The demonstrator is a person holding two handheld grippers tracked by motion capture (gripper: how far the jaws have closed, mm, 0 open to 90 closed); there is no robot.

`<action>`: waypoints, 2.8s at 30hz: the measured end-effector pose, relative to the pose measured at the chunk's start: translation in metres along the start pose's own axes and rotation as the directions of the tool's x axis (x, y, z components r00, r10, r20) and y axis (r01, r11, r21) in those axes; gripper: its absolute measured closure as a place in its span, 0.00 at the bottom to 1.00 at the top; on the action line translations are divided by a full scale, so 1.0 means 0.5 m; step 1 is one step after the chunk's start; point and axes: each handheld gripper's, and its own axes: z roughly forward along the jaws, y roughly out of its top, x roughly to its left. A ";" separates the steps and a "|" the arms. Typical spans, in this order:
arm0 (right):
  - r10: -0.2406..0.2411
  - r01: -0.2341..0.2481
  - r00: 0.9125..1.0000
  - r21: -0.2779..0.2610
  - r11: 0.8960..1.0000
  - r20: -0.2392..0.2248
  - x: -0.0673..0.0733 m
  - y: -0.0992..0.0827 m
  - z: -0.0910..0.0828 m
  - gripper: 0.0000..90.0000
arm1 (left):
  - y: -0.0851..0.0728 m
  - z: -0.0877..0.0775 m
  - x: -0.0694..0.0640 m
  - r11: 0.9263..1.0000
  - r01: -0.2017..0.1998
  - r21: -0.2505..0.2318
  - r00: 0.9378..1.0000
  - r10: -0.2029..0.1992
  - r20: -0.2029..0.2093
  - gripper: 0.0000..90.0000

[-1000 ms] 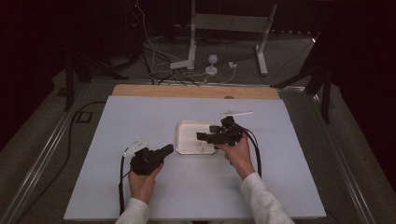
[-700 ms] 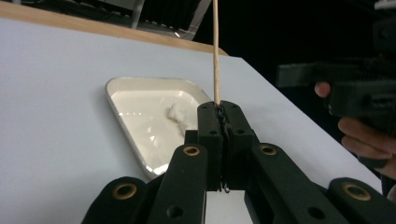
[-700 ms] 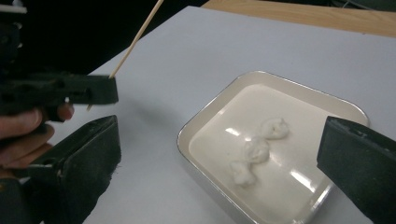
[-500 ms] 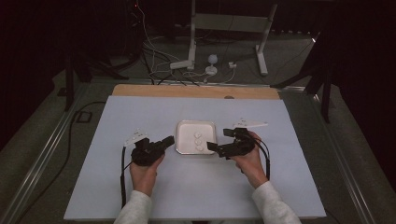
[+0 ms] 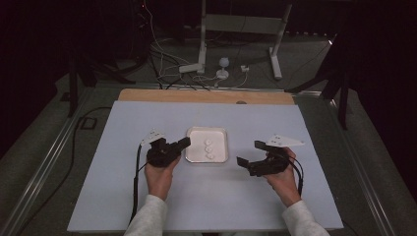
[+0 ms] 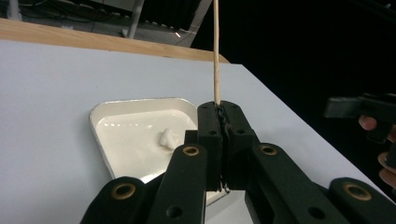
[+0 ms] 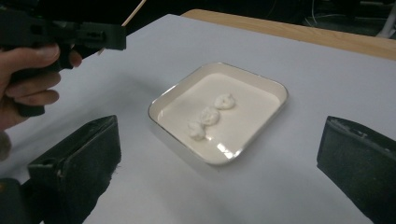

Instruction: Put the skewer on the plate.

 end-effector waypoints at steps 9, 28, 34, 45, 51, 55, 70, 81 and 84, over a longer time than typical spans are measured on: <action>-0.017 0.017 0.999 -0.001 1.000 0.051 -0.013 -0.032 -0.046 0.00 | 0.004 0.020 0.009 1.000 0.027 0.005 0.999 -0.027 -0.023 0.99; 0.007 -0.001 0.990 -0.039 0.999 0.139 -0.032 -0.099 -0.113 0.00 | -0.006 0.083 0.009 0.997 0.029 0.069 0.995 -0.022 -0.095 0.99; 0.022 -0.013 0.987 -0.057 0.998 0.156 -0.035 -0.104 -0.130 0.00 | -0.018 0.104 0.008 0.995 0.035 0.090 0.990 -0.023 -0.136 0.99; 0.016 -0.008 0.986 -0.050 0.999 0.166 -0.033 -0.106 -0.131 0.00 | -0.051 0.144 0.010 0.983 0.083 0.164 0.975 -0.047 -0.217 0.98; 0.033 -0.024 0.986 -0.055 0.998 0.162 -0.037 -0.107 -0.133 0.00 | -0.066 0.149 0.018 0.975 0.109 0.194 0.969 -0.061 -0.240 0.96; 0.031 -0.023 0.986 -0.054 0.998 0.163 -0.036 -0.108 -0.133 0.00 | -0.070 0.153 0.022 0.972 0.117 0.202 0.967 -0.065 -0.247 0.96; 0.033 -0.024 0.987 -0.056 0.998 0.159 -0.036 -0.110 -0.132 0.00 | -0.045 0.112 0.026 0.987 0.083 0.138 0.991 -0.068 -0.114 0.42; 0.028 -0.019 0.988 -0.057 0.998 0.153 -0.031 -0.112 -0.127 0.00 | -0.011 0.016 0.020 0.998 -0.024 0.058 0.998 0.027 -0.054 0.17; 0.022 -0.013 0.989 -0.061 0.998 0.149 -0.029 -0.112 -0.126 0.00 | -0.012 -0.012 0.022 0.997 -0.057 0.053 0.997 0.060 -0.052 0.13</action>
